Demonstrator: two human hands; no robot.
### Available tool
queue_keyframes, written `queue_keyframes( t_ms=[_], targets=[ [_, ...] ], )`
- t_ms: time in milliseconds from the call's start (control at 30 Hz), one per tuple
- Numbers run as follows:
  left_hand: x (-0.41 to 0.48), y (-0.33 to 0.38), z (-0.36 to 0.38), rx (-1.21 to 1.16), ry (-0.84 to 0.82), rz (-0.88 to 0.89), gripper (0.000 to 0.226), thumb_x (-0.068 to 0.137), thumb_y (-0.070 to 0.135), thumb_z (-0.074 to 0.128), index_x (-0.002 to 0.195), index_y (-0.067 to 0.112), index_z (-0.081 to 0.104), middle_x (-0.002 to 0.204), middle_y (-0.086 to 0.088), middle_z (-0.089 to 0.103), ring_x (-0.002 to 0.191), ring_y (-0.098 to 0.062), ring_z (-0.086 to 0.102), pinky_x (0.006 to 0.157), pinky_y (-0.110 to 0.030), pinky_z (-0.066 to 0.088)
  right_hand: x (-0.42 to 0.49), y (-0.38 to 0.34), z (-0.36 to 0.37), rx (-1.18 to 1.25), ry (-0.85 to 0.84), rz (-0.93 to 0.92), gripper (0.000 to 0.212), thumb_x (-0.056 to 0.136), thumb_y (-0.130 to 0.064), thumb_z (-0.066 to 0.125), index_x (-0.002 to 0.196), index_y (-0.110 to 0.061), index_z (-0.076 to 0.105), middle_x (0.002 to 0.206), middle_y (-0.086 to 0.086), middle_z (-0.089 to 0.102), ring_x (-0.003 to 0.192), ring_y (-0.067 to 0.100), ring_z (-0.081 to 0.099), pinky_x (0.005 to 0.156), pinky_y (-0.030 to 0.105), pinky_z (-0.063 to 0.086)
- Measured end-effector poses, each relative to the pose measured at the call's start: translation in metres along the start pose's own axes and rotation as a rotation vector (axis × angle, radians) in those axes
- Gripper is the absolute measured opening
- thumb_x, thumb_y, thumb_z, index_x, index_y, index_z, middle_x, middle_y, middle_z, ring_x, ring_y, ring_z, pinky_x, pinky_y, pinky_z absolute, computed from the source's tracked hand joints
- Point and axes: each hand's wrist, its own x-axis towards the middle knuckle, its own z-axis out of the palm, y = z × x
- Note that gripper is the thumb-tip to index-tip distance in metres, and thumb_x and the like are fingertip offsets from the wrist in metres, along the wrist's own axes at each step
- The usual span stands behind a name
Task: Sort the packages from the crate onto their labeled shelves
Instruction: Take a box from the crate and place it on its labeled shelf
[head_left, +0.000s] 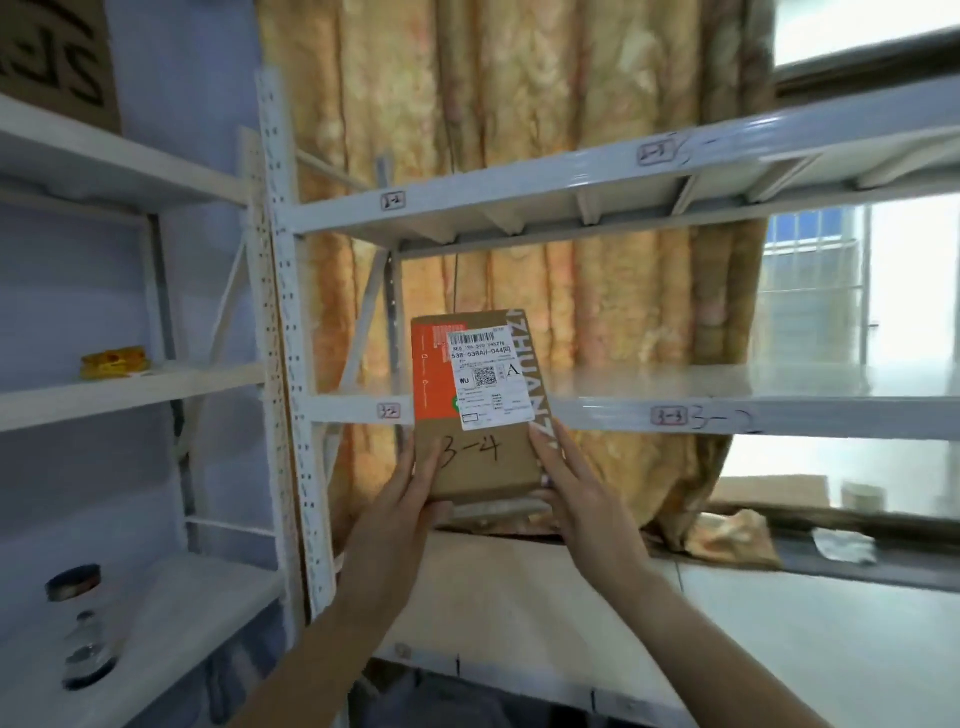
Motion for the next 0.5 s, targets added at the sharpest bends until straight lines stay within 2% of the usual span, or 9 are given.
queue_keyframes(
  t_ms=[100, 200, 300, 367, 433, 467, 500],
  targets=[
    [0.022, 0.051, 0.023, -0.025, 0.015, 0.093, 0.054, 0.096, 0.043, 0.031, 0.144, 0.019, 0.028, 0.147, -0.005, 0.032, 0.098, -0.018, 0.061, 0.056, -0.028, 0.053, -0.013, 0.034, -0.053, -0.049, 0.065, 0.011, 0.069, 0.091, -0.003, 0.059, 0.149, -0.026, 0.028, 0.157, 0.003, 0.021, 0.1, 0.017, 0.063, 0.079, 0.024, 0.051],
    [0.046, 0.111, 0.058, -0.129, 0.011, 0.145, 0.057, 0.096, 0.048, 0.025, 0.144, 0.019, 0.026, 0.149, -0.004, 0.03, 0.102, -0.023, 0.064, 0.066, -0.037, 0.056, -0.03, 0.069, -0.113, -0.135, 0.136, 0.045, 0.071, 0.089, -0.003, 0.061, 0.148, -0.026, 0.028, 0.155, 0.007, 0.026, 0.107, 0.024, 0.062, 0.077, 0.033, 0.056],
    [0.066, 0.183, 0.088, -0.249, 0.028, 0.165, 0.056, 0.095, 0.042, 0.034, 0.146, 0.023, 0.022, 0.153, 0.002, 0.022, 0.114, -0.015, 0.056, 0.075, -0.036, 0.055, -0.049, 0.104, -0.182, -0.244, 0.189, 0.08, 0.077, 0.085, 0.0, 0.065, 0.147, -0.026, 0.029, 0.154, 0.007, 0.029, 0.094, 0.022, 0.067, 0.072, 0.034, 0.057],
    [0.076, 0.232, 0.105, -0.33, 0.052, 0.188, 0.058, 0.095, 0.035, 0.045, 0.146, 0.023, 0.021, 0.153, 0.004, 0.02, 0.122, -0.002, 0.042, 0.089, -0.025, 0.046, -0.063, 0.123, -0.227, -0.324, 0.197, 0.094, 0.083, 0.081, 0.002, 0.068, 0.147, -0.027, 0.027, 0.153, 0.008, 0.03, 0.094, 0.026, 0.067, 0.069, 0.036, 0.058],
    [0.084, 0.277, 0.118, -0.38, 0.069, 0.197, 0.061, 0.091, 0.028, 0.048, 0.145, 0.02, 0.022, 0.152, 0.004, 0.02, 0.126, 0.009, 0.022, 0.099, -0.012, 0.023, -0.075, 0.142, -0.267, -0.376, 0.19, 0.094, 0.085, 0.078, 0.004, 0.069, 0.147, -0.026, 0.028, 0.153, 0.01, 0.03, 0.091, 0.03, 0.068, 0.066, 0.039, 0.059],
    [0.087, 0.298, 0.124, -0.402, 0.073, 0.207, 0.061, 0.089, 0.026, 0.048, 0.145, 0.02, 0.024, 0.151, 0.003, 0.021, 0.127, 0.011, 0.016, 0.101, -0.011, 0.015, -0.082, 0.152, -0.286, -0.404, 0.192, 0.092, 0.082, 0.078, 0.004, 0.069, 0.146, -0.024, 0.031, 0.153, 0.01, 0.03, 0.089, 0.03, 0.068, 0.064, 0.039, 0.059],
    [0.089, 0.317, 0.131, -0.431, 0.074, 0.222, 0.06, 0.089, 0.026, 0.048, 0.145, 0.023, 0.027, 0.151, 0.005, 0.02, 0.129, 0.013, 0.014, 0.102, -0.011, 0.013, -0.089, 0.161, -0.303, -0.426, 0.198, 0.093, 0.08, 0.078, 0.003, 0.069, 0.146, -0.021, 0.035, 0.153, 0.01, 0.031, 0.087, 0.03, 0.068, 0.062, 0.038, 0.059]
  ],
)
